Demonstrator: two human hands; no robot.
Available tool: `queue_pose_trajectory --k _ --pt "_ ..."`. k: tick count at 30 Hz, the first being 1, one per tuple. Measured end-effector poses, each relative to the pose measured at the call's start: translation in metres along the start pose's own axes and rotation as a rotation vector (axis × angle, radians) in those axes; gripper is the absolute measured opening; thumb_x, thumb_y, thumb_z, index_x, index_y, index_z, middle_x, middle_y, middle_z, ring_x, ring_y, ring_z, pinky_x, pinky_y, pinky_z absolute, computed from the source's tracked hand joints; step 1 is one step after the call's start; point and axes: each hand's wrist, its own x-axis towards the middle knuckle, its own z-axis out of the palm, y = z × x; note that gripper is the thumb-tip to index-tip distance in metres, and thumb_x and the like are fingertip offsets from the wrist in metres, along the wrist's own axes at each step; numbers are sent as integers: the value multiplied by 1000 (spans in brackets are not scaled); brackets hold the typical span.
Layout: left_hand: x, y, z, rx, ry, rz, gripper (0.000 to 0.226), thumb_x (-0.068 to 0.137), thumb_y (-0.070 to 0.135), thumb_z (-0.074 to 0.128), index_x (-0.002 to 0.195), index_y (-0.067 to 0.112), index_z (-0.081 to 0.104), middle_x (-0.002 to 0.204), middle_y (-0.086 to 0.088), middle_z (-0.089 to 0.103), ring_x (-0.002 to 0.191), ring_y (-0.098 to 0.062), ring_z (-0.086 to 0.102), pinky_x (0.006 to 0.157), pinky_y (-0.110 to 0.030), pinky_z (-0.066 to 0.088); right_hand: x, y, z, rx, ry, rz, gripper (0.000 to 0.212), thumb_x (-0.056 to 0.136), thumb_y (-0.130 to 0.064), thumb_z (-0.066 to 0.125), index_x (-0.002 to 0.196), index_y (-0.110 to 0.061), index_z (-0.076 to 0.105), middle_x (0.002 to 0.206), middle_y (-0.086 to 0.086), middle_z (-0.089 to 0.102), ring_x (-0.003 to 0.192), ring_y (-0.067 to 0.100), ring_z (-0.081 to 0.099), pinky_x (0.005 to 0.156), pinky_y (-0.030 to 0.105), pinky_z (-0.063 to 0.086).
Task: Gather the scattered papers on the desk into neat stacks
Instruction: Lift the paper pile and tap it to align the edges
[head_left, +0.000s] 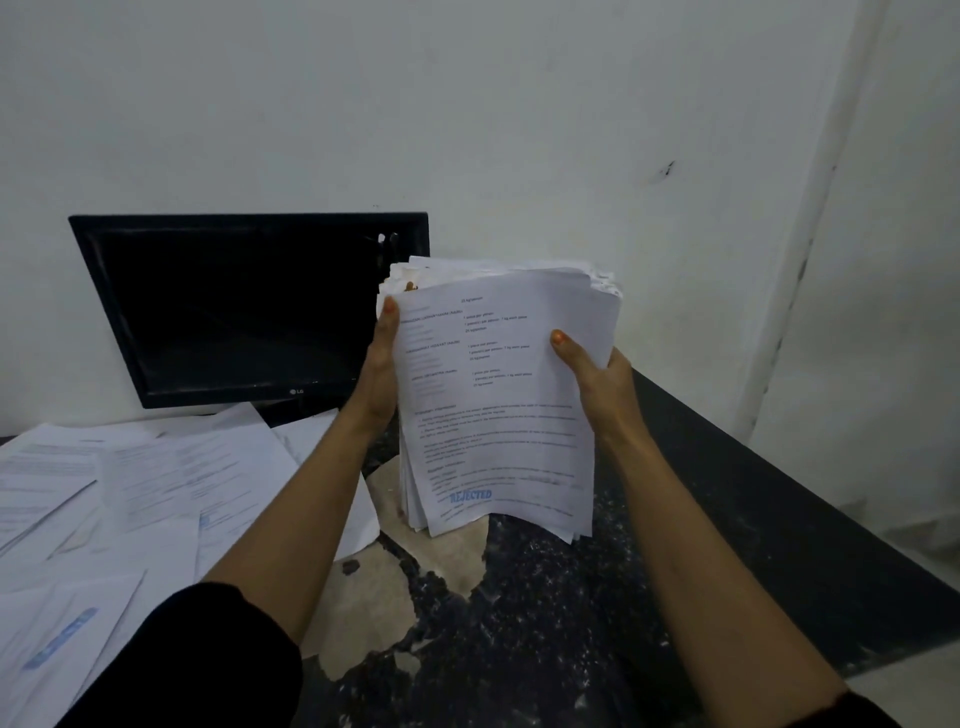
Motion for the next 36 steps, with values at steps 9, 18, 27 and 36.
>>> queue_pose_trajectory --k 9,18,27,36 --pt "-4 -18 1 41 92 -58 34 102 43 37 105 23 64 93 6 74 87 -12 71 71 -28 59 -2 10 1 -31 42 -11 34 83 -42 70 110 -23 61 103 -1 69 91 15 68 73 28 59" --pt "-8 -31 2 102 196 -72 13 93 32 62 103 23 63 94 9 71 76 -4 72 61 -18 55 -11 29 -13 -98 -19 -49 39 87 -25 69 121 -22 51 106 -13 62 95 3 62 78 22 56" --pt "-2 -22 26 18 341 -111 37 87 55 61 106 24 65 98 2 73 86 -14 71 77 -30 59 -19 32 4 11 53 -84 36 85 -21 73 116 -20 55 105 -3 65 94 10 65 77 25 58" --pt "-14 -35 10 100 288 -146 39 94 55 48 111 23 62 97 4 71 80 -6 71 72 -25 59 -27 57 -7 -1 8 -27 42 80 -21 77 115 -25 56 108 -9 64 90 -2 64 73 14 54"
